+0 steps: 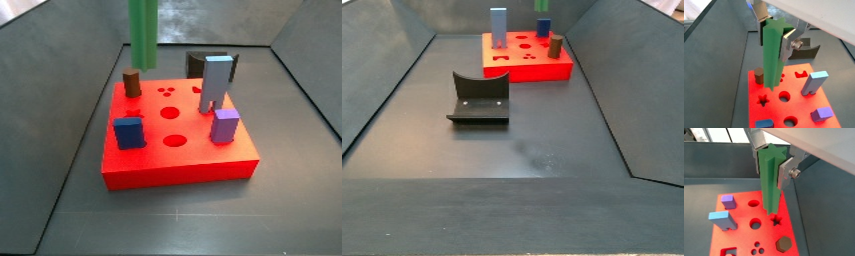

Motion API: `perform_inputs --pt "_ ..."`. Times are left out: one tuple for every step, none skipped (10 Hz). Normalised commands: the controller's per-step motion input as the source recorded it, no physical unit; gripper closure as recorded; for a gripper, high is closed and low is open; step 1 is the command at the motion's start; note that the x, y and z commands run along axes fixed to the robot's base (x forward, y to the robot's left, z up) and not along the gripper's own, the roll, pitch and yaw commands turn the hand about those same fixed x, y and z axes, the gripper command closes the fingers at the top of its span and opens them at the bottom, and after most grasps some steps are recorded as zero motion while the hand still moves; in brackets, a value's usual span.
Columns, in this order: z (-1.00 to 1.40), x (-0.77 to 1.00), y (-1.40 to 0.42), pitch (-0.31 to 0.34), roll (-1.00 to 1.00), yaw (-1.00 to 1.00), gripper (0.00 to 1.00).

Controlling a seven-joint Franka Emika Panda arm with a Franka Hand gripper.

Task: Pick up the star object. Move up. Move to above the board. Insert the star object.
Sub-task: Insert the star object.

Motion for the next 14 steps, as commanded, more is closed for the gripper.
perform_inputs --pt "-0.35 -0.11 -0.16 -0.011 0.00 -0.10 1.00" --pt "-0.02 0.00 0.00 0.000 0.00 0.00 1.00" --pt "-0.03 0.00 0.00 0.000 0.00 0.00 1.00" --pt "0.00 0.00 0.00 0.013 0.00 0.00 1.00" --pt "-0.01 -0.02 0.00 0.000 0.00 0.00 1.00" --pt "0.00 -0.03 0.00 0.000 0.00 0.00 1.00" --pt "0.00 0.00 0.07 0.000 0.00 0.05 1.00" --pt "-0.51 -0.09 0.24 -0.104 0.00 0.34 1.00" --pt "-0.69 -0.18 0.15 -0.157 0.06 0.34 1.00" --pt "-0.68 -0.25 0.15 -0.161 0.09 0.29 1.00" --pt "0.00 -0.04 -0.03 -0.021 0.00 0.00 1.00" --pt "-0.13 0.00 0.00 -0.020 0.00 0.00 1.00" --pt "-0.56 0.00 -0.06 -0.031 0.00 0.00 1.00" --pt "-0.43 0.00 -0.07 -0.066 0.00 -0.01 1.00"
